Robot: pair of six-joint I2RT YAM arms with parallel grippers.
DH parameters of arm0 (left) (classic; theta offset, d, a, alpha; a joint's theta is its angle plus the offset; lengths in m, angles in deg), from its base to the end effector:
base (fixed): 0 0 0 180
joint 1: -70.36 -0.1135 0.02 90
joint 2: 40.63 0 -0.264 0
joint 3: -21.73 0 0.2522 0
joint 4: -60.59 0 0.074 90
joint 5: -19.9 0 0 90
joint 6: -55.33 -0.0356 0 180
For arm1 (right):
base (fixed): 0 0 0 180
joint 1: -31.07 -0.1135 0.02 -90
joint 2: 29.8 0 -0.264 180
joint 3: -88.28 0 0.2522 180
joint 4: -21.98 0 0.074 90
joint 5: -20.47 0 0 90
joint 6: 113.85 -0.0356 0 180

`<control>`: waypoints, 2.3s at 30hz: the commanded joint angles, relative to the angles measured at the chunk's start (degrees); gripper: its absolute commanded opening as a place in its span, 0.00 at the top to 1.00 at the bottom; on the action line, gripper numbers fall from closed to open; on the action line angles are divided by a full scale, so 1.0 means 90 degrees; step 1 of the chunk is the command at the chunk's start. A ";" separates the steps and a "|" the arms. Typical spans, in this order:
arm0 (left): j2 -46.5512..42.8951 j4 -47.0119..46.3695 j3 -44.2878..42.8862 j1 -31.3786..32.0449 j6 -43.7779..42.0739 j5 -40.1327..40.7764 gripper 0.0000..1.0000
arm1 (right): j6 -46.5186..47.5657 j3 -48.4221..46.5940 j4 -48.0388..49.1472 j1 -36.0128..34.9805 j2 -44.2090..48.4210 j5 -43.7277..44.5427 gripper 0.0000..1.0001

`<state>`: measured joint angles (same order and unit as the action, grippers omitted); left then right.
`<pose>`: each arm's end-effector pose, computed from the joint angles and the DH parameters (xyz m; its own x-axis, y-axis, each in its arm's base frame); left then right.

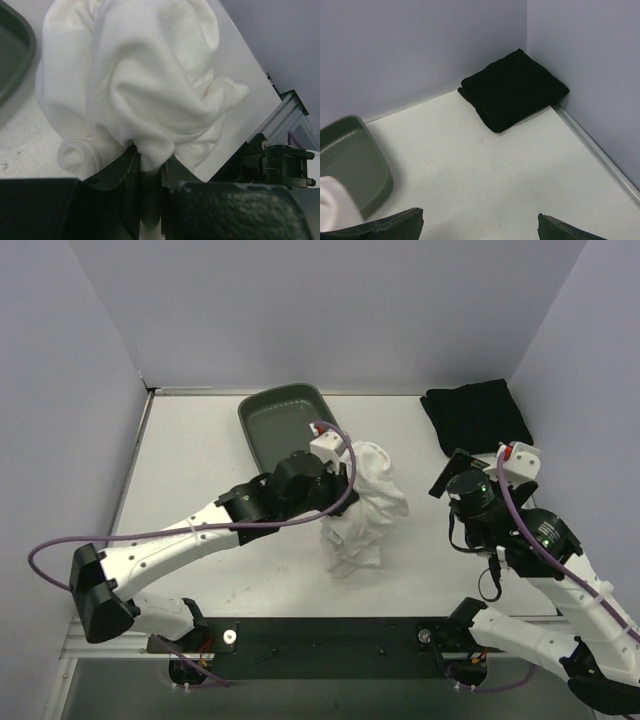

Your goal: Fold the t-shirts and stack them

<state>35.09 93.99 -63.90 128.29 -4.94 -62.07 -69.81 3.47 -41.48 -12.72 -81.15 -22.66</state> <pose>0.1654 -0.2546 0.3692 -0.5662 -0.0213 -0.8240 0.5646 0.7183 -0.4065 0.1268 0.0855 0.4096 -0.2630 0.4286 -0.8643 0.2477 0.8959 0.3689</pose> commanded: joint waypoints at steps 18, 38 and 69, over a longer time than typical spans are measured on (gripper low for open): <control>0.2660 -0.0581 -0.2199 -0.1006 -0.0784 0.0026 0.06 | -0.0128 0.0667 -0.0309 -0.0437 -0.0153 0.0173 0.00; 0.7824 0.1792 -0.8603 -0.1700 0.0064 0.0018 0.04 | -0.0119 0.1321 0.0228 -0.0799 -0.0076 0.0095 0.00; 0.5337 0.0464 -0.2932 -0.3301 0.0417 -0.0472 0.03 | -0.0402 0.1537 0.0502 -0.1266 -0.0163 -0.0150 0.00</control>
<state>87.61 100.19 -92.43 101.78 0.79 -66.68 -72.26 17.13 -36.67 -22.44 -82.46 -25.26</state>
